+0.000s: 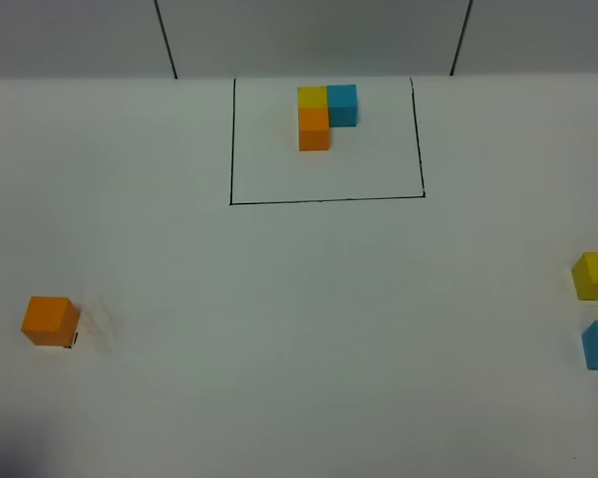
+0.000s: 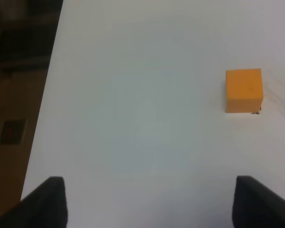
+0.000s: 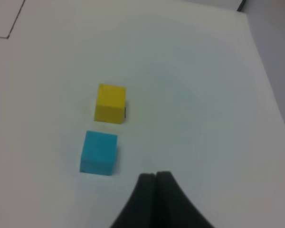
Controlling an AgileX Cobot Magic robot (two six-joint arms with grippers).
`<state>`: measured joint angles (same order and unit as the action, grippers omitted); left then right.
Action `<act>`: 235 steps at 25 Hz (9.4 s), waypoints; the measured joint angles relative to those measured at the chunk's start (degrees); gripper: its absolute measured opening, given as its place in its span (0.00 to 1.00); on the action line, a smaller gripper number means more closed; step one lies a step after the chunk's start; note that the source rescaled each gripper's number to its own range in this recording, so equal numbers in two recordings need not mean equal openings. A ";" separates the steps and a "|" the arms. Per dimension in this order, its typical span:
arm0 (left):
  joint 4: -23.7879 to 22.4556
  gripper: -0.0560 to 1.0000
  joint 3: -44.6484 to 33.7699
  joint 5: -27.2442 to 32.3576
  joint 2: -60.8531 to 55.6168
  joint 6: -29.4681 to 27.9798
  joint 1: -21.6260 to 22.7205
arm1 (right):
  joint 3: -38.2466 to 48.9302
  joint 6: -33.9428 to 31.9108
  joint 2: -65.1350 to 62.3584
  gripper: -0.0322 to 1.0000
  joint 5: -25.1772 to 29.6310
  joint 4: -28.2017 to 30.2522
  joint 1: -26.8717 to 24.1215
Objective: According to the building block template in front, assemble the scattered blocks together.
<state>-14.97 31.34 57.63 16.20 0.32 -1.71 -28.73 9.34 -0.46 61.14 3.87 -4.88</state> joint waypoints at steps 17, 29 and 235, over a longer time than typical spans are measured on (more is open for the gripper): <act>5.46 0.97 0.11 -17.37 32.87 -3.81 0.00 | 0.00 0.00 0.00 0.03 0.00 0.00 0.00; 8.58 0.97 0.11 -33.46 54.13 -5.96 0.00 | 0.00 0.00 0.00 0.03 0.00 0.00 0.00; 50.26 0.65 14.62 -50.20 91.74 79.60 -34.20 | 0.00 0.00 0.00 0.03 0.00 0.00 0.00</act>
<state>35.29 45.97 7.44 107.95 79.92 -35.91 -28.73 9.34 -0.46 61.14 3.87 -4.88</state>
